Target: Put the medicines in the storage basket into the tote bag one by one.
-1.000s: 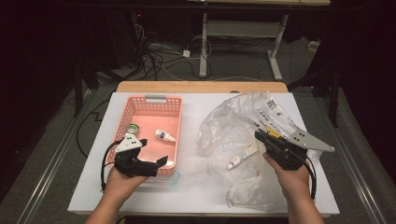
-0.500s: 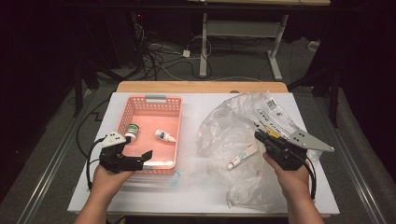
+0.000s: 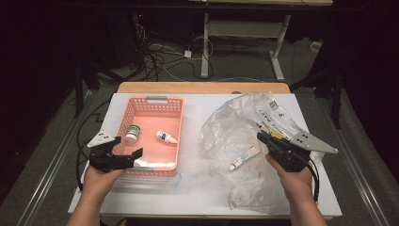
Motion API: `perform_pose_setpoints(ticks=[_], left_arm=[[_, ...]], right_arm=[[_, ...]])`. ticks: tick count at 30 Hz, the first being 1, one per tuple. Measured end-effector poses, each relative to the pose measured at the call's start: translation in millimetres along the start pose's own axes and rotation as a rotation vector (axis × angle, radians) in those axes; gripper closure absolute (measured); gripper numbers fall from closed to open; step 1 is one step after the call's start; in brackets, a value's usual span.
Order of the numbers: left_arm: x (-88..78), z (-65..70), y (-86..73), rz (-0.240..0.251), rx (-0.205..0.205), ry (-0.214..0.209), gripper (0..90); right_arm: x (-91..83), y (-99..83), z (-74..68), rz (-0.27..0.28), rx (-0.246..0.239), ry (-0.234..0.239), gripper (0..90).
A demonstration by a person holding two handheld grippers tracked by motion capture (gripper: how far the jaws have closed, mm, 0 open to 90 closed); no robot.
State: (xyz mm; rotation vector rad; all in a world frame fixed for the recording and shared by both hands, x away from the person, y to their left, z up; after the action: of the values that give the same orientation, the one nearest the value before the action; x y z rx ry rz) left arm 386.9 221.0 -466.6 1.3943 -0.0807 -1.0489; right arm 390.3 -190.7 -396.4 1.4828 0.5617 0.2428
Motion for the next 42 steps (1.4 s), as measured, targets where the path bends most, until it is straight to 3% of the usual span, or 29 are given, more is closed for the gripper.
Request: perform_pose_setpoints(ticks=[8,14,16,19,21,28,34,36,42], left_arm=[[-2.6,-0.2,0.8,0.026,-0.004,-0.027,15.4],[-3.4,-1.1,3.5,0.054,-0.001,-0.023,22.9],[-2.2,-3.0,3.9,0.051,-0.016,-0.019,24.1],[-1.9,-7.0,5.2,0.044,-0.038,-0.006,33.1],[-2.7,-8.8,8.2,0.048,-0.077,-0.021,40.0],[0.2,-16.4,20.1,-0.011,-0.112,0.015,61.6],[6.1,-32.3,30.9,-0.062,-0.128,0.039,77.1],[9.3,-39.1,34.0,-0.083,-0.142,0.027,77.2],[18.2,-57.5,38.2,-0.129,-0.173,0.069,88.3]], right_arm=[[1.2,-1.7,1.2,-0.008,0.005,-0.002,90.0],[2.8,-2.9,0.8,-0.012,0.003,0.001,90.0],[2.3,-2.5,0.2,-0.010,0.001,0.004,90.0],[1.5,-1.5,0.8,-0.007,0.000,0.001,90.0],[1.5,-1.5,1.5,-0.007,0.004,0.000,90.0],[1.9,-1.7,0.8,-0.008,0.003,0.003,90.0],[0.6,-0.1,1.2,0.000,0.002,0.006,90.0],[0.4,-0.5,0.7,-0.003,0.006,0.007,90.0],[1.6,-1.5,0.4,-0.006,0.013,0.009,90.0]])
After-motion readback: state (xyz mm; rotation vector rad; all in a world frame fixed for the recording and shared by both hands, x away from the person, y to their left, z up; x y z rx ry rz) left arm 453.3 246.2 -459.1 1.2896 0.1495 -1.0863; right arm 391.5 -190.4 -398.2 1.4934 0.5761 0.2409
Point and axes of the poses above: each handheld gripper's, and its own axes: x roughly forward along the jaws, y roughly out of its top, z roughly to its right, the point moved 9 cm from there along x, roughly forward along the jaws, and after that the axes turned 9 degrees about -y, right-handed, at the moved point
